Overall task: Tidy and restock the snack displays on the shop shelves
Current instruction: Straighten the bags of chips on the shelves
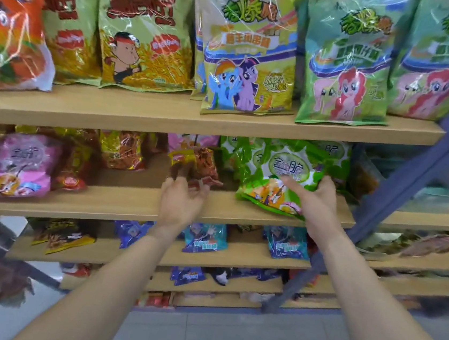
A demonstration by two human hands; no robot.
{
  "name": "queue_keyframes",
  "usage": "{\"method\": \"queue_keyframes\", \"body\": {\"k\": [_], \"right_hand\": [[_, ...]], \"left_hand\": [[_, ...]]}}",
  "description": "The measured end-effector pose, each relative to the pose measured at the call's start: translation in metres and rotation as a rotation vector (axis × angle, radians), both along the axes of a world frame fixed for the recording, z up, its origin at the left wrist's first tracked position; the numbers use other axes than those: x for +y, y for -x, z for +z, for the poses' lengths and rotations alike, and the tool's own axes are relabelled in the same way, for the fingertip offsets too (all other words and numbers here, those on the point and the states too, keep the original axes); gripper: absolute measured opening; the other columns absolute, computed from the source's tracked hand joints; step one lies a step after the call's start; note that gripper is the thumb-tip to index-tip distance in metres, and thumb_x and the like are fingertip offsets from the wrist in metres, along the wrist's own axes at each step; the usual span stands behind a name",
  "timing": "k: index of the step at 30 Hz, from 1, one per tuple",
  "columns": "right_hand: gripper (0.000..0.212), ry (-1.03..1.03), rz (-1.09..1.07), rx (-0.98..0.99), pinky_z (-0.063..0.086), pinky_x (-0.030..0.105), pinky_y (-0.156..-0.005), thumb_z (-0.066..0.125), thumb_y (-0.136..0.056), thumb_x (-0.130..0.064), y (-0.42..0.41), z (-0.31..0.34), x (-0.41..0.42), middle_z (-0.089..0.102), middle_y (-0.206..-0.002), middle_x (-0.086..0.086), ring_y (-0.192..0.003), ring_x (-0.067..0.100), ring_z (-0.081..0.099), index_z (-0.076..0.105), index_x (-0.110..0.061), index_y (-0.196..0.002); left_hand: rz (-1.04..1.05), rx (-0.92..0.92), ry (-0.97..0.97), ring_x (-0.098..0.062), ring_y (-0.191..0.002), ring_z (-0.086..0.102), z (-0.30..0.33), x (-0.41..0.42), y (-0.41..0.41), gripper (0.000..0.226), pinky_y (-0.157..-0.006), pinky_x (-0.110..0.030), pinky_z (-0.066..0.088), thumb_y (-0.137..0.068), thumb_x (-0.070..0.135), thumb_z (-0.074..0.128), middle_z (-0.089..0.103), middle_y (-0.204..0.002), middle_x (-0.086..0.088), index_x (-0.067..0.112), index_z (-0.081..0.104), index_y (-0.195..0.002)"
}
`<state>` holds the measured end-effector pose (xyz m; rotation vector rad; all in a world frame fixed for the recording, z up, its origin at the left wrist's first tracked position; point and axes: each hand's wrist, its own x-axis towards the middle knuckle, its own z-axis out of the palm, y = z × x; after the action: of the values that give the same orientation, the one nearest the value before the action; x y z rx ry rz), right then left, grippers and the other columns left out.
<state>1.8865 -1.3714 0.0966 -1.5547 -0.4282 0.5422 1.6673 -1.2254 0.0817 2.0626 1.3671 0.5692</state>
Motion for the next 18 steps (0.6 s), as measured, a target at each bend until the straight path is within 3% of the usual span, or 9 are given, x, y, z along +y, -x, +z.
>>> {"method": "queue_keyframes", "body": {"k": [2,5,7,9,12,15,18], "right_hand": [[0.062,0.054,-0.046,-0.048,0.054,0.032,-0.088,0.090,-0.074,-0.027,-0.001,0.002,0.011,0.068,-0.115,0.007,-0.109,0.021,0.066,0.054,-0.007,-0.120],[0.075,0.184,0.024,-0.068,0.052,0.032,-0.084,0.090,-0.064,-0.051,0.002,-0.001,0.024,0.066,-0.116,0.012,-0.106,0.024,0.065,0.056,-0.008,-0.116],[0.086,0.225,0.043,-0.096,0.054,0.034,-0.085,0.088,-0.053,-0.064,0.001,-0.007,0.024,0.067,-0.115,0.011,-0.104,0.024,0.066,0.059,-0.011,-0.114],[0.076,0.211,0.041,-0.122,0.056,0.037,-0.089,0.090,-0.060,-0.055,0.001,-0.008,0.021,0.068,-0.113,0.007,-0.104,0.021,0.067,0.059,-0.012,-0.115],[0.059,0.163,0.009,-0.081,0.055,0.031,-0.088,0.089,-0.074,-0.029,-0.003,-0.006,0.010,0.069,-0.113,0.003,-0.105,0.017,0.067,0.056,-0.010,-0.118],[0.075,0.101,-0.067,-0.004,0.051,0.041,-0.101,0.086,-0.072,-0.025,-0.018,-0.003,-0.006,0.064,-0.128,0.005,-0.119,0.022,0.062,0.048,-0.006,-0.134],[0.044,0.095,-0.157,-0.101,0.050,0.045,-0.101,0.070,-0.080,-0.010,-0.041,0.008,-0.019,0.065,-0.115,0.007,-0.114,0.031,0.062,0.051,-0.010,-0.120]], "left_hand": [[0.005,0.142,-0.094,-0.042,-0.118,0.058,0.001,0.015,0.004,0.036,-0.105,-0.044,0.045,-0.100,0.023,0.058,0.064,-0.127,-0.023,0.002,0.062,-0.129],[0.014,0.359,-0.261,-0.044,-0.118,0.059,0.001,0.013,0.003,0.041,-0.104,-0.046,0.044,-0.096,0.021,0.057,0.064,-0.131,-0.028,0.000,0.061,-0.132],[-0.009,0.321,-0.418,-0.044,-0.117,0.057,-0.001,-0.001,-0.001,0.043,-0.105,-0.050,0.045,-0.091,0.022,0.064,0.064,-0.129,-0.027,0.002,0.062,-0.129],[-0.124,0.089,-0.508,-0.035,-0.125,0.050,-0.005,-0.019,-0.011,0.046,-0.107,-0.049,0.047,-0.093,0.021,0.067,0.058,-0.138,-0.020,0.010,0.057,-0.137],[-0.349,-0.122,-0.445,-0.024,-0.139,0.037,-0.005,-0.042,-0.038,0.053,-0.112,-0.037,0.041,-0.099,0.018,0.062,0.038,-0.155,-0.010,0.022,0.045,-0.148],[-0.440,-0.060,-0.419,-0.034,-0.150,0.026,-0.011,-0.049,-0.062,0.057,-0.115,-0.048,0.042,-0.100,0.021,0.061,0.025,-0.164,-0.010,0.032,0.036,-0.150],[-0.500,0.125,-0.480,-0.040,-0.154,0.020,-0.018,-0.051,-0.075,0.055,-0.113,-0.055,0.043,-0.102,0.034,0.058,0.008,-0.171,-0.009,0.037,0.035,-0.153]]}}
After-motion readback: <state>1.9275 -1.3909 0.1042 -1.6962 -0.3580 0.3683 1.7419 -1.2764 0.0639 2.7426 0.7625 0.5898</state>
